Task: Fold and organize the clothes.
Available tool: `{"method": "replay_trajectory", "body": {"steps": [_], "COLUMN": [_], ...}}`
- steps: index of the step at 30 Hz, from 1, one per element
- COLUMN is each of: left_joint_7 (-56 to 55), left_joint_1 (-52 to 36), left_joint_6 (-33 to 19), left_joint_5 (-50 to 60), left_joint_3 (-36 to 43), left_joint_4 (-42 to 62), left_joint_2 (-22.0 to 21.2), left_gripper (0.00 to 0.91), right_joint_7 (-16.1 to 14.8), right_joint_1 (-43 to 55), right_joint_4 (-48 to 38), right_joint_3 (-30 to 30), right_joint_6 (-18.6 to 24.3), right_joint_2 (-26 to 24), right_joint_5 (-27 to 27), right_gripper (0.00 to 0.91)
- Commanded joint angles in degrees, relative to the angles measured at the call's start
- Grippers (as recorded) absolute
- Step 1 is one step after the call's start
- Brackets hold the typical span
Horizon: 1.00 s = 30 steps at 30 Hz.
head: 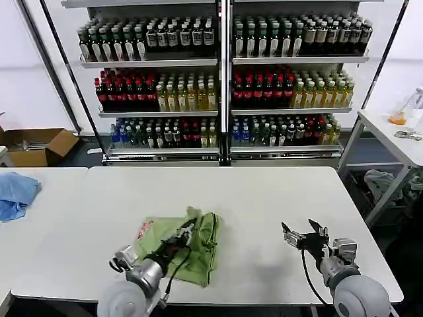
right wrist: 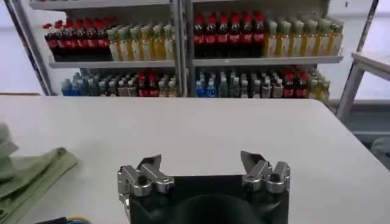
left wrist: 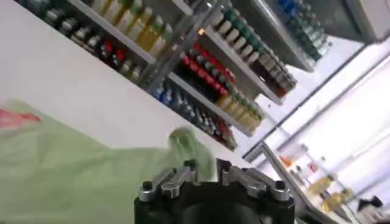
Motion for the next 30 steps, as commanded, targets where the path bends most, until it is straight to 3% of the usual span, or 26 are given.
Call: {"method": "replay_trajectory", "body": {"steps": [1, 7, 15, 24, 30], "left_joint_7": [3.25, 3.45, 1.53, -0.16, 0.05], "left_joint_1": [-0.66, 3.30, 7.34, 5.17, 3.97], "left_joint_6": [0.99, 0.97, -2.26, -2.36, 0.82], "left_joint_5": [6.23, 8.07, 15.51, 18.70, 13.42], "left_joint_3": [5.70, -0.65, -12.91, -14.00, -12.88], "left_joint_4": [-0.51, -4.96, 0.65, 8.60, 10.77], "left_joint_2": [-2.01, 0.92, 6.31, 7.40, 6.70], "left_gripper": [0.907, 0.907, 0.907, 0.907, 0.907], "right_joint_7": [-0.07, -0.14, -0.31, -0.21, -0.13], "right_joint_1": [0.07, 0.38, 0.48, 0.18, -0.14], "right_joint_4": [-0.09, -0.19, -0.38, -0.19, -0.01], "right_joint_3": [0.08, 0.03, 0.23, 0.51, 0.92], "right_joint_6": [0.09, 0.17, 0.32, 0.25, 0.18], "right_joint_2": [-0.17, -0.12, -0.14, 0.04, -0.16], "right_joint_5": [0.08, 0.20, 0.19, 0.15, 0.14], "right_gripper": [0.907, 0.907, 0.907, 0.907, 0.907]}}
